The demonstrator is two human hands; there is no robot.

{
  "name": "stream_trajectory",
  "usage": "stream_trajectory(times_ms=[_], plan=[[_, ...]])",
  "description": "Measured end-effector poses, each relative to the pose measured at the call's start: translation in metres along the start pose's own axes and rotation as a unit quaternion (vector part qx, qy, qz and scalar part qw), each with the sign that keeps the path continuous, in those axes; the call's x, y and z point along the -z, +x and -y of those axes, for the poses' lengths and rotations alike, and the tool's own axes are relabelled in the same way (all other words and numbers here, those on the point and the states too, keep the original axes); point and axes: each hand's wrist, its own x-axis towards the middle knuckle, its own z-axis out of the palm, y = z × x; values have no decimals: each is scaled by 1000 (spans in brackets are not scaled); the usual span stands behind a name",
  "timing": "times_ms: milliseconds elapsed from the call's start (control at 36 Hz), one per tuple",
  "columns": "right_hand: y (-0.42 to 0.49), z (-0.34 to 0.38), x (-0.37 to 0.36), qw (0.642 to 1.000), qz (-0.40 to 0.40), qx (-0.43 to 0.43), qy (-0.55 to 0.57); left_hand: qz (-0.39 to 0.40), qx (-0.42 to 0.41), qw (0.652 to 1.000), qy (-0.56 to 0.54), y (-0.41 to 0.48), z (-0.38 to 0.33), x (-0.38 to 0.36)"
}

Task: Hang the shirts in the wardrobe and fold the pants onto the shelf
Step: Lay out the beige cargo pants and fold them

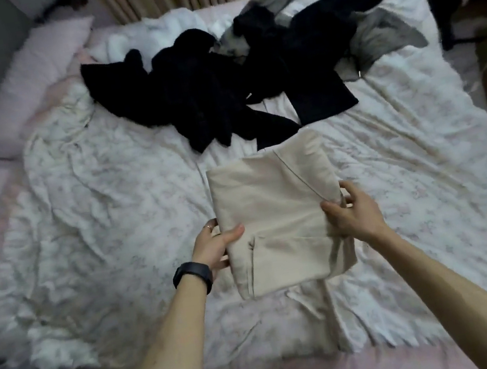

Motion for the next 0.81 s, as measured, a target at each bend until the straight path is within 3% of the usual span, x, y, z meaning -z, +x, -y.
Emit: stream_trajectory(times_ms=[194, 389, 611, 806], plan=[[-37, 83, 47, 985, 103, 141, 4, -82, -79, 988, -103, -126, -10, 12], [-95, 170, 44, 936, 210, 279, 40, -211, -164, 948, -175, -250, -4, 44], [-207, 244, -11, 859, 322, 398, 23, -386, -242, 843, -287, -393, 66, 74], [-332, 259, -57, 772, 428, 470, 28, -509, -259, 757, -317, -521, 155, 76]])
